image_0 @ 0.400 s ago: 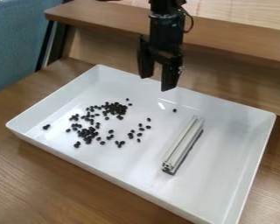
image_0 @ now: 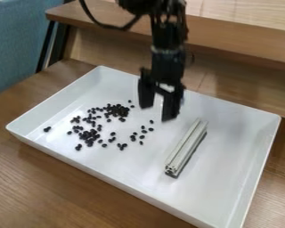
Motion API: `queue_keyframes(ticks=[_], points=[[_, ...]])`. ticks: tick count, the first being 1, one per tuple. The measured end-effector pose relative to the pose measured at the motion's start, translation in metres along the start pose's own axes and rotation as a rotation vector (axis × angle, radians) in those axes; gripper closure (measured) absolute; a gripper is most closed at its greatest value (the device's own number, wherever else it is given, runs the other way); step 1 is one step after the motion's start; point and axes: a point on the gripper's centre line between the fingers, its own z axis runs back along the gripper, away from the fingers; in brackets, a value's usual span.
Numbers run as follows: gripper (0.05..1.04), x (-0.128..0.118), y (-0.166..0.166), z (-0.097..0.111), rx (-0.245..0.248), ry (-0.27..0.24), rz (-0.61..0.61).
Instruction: Sweep into pile
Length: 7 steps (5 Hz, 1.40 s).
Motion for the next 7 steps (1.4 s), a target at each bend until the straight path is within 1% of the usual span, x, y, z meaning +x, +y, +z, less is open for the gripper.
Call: queue_keyframes(ticks=[1,2,3,4,5,6,7], points=[[0.084,0.003,-0.032,0.014,0.009,-0.065,-0.034],[0.084,-0.001,-0.051,0.022,0.000,-0.107,-0.007],[0.084,-0.002,-0.066,0.026,-0.001,-0.136,0.014],[0.085,-0.001,-0.065,0.020,0.006,-0.149,0.121],[0.085,-0.003,-0.061,0.013,0.025,-0.152,0.259],[0.084,-0.002,-0.056,0.007,0.043,-0.152,0.335],[0.084,0.000,-0.054,-0.003,0.052,-0.144,0.369]])
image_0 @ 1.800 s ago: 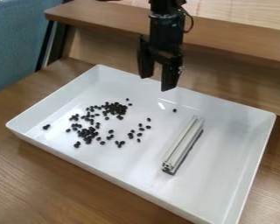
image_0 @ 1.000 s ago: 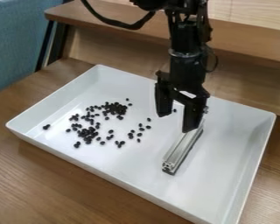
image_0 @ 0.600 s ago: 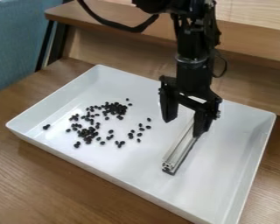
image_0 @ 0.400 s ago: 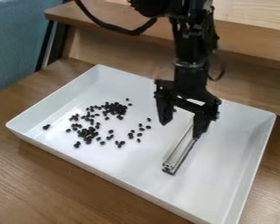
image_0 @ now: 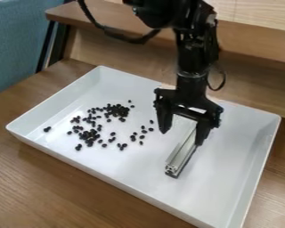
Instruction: Sweep into pile
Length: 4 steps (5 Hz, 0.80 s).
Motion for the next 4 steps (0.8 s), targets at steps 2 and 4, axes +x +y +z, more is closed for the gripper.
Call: queue_keyframes(ticks=[2,4], points=[[0.084,0.005,-0.005,-0.027,-0.015,0.040,0.010],[0.414,0.019,-0.008,-0.039,-0.031,-0.020,-0.049]])
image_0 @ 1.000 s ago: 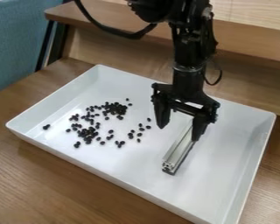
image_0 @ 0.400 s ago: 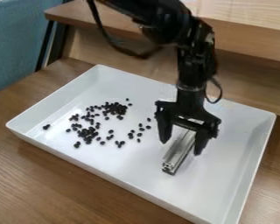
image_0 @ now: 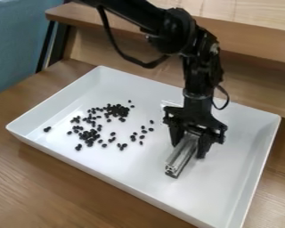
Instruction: Sweep into pile
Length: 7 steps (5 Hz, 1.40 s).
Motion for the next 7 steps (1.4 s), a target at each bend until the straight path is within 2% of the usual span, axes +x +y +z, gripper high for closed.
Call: queue_keyframes(ticks=[1,3,4,5,7], points=[[0.676,0.002,-0.004,0.001,0.009,0.005,-0.058],[0.685,-0.018,-0.004,-0.002,-0.008,0.073,-0.172],[0.685,-0.027,0.019,0.001,0.014,0.088,-0.204],[0.685,-0.029,0.038,0.000,0.032,0.080,-0.224],[0.685,-0.023,0.069,-0.001,0.092,-0.015,-0.277]])
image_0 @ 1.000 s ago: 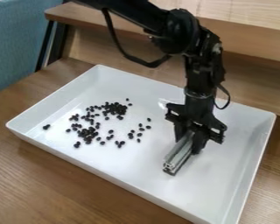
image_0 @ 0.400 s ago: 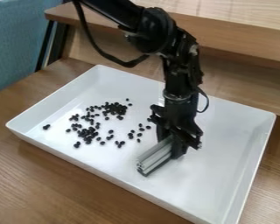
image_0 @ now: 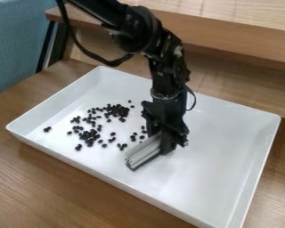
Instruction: Sweep into pile
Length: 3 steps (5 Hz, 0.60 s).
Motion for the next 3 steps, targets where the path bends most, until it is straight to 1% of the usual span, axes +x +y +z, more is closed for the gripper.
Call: queue_keyframes(ticks=[1,2,3], points=[[0.685,0.000,0.019,-0.001,0.010,-0.046,0.000],[0.685,-0.003,0.042,-0.004,-0.001,-0.085,0.032],[0.685,-0.005,0.060,-0.006,-0.005,-0.087,0.056]])
